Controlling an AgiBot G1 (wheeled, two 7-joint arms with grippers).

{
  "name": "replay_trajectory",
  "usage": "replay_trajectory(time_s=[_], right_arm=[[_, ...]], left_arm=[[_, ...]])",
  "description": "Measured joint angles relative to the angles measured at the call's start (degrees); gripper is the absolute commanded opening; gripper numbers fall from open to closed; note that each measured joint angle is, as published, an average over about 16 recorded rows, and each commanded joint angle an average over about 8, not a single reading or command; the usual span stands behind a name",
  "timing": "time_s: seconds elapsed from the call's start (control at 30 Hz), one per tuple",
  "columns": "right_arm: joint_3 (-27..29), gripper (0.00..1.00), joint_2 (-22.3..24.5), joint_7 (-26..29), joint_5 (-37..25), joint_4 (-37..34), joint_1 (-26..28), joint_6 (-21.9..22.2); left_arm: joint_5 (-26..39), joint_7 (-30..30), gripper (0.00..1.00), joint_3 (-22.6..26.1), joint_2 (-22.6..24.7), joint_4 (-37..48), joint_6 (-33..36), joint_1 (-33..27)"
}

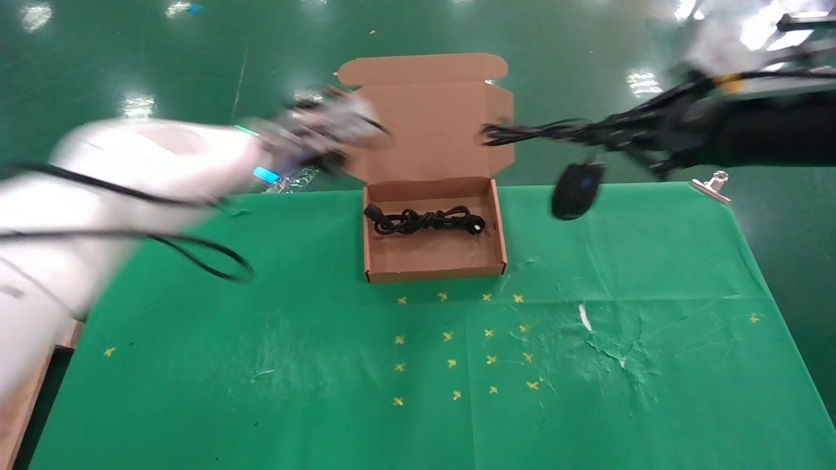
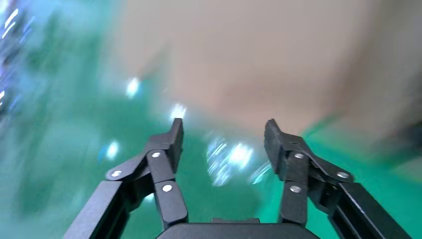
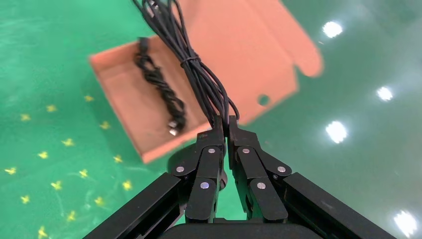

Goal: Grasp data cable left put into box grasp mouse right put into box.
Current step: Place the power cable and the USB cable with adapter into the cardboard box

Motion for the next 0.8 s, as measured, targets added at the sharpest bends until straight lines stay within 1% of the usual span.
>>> replay_trajectory(time_s=[0.17, 0.33, 0.43, 0.6, 0.63, 0.8], right_arm=[[-1.9, 0.00, -6.7, -4.7, -0.7, -6.5, 0.7, 0.4], [-3.8, 0.00, -14.6, -9.5, -1.9, -15.1, 1.3, 2.0], [-5.0, 0.00, -19.0, -12.1, -2.9, -20.9, 1.6, 3.9], [-6.4, 0.00, -25.1, -16.0, -4.7, -30.0, 1.7, 8.8], [-6.6, 0.04, -26.0, -16.7, -5.1, -31.7, 1.6, 9.9], [-7.3, 0.67, -29.0, -19.2, -6.7, -38.6, 1.2, 15.1]], left_arm=[[1.7, -1.8, 1.00, -1.0, -1.0, 3.6, -1.2, -1.4], [2.8, -2.6, 1.00, -1.1, -0.8, 4.8, -1.8, -1.7], [3.1, -2.8, 1.00, -1.1, -0.7, 4.9, -1.8, -1.6], [3.3, -3.1, 1.00, -1.2, -0.7, 4.9, -1.8, -1.6], [3.4, -3.1, 1.00, -1.2, -0.7, 4.9, -1.8, -1.6], [3.5, -3.2, 1.00, -1.2, -0.8, 4.9, -1.8, -1.6]])
